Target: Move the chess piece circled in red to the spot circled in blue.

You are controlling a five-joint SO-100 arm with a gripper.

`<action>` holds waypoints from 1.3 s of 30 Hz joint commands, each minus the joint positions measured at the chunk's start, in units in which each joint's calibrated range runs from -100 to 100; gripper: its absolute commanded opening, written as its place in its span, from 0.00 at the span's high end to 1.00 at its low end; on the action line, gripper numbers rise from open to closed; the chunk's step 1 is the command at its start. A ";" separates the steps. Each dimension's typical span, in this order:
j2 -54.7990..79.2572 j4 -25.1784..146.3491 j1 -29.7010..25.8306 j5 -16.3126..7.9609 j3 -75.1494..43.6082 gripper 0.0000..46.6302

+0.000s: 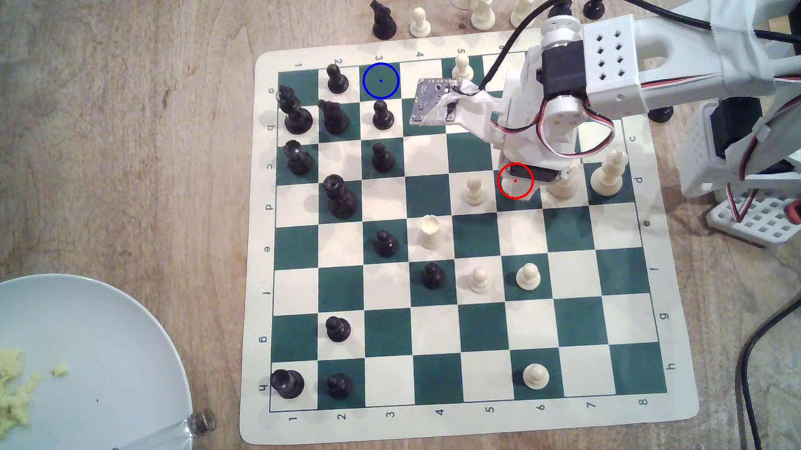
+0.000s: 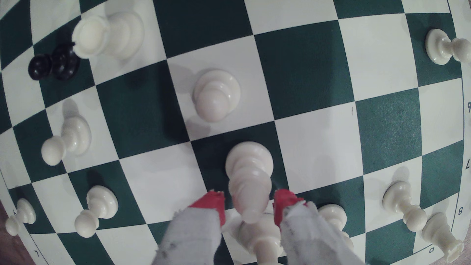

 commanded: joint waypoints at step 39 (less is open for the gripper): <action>-1.73 -5.00 0.85 -0.54 1.63 0.90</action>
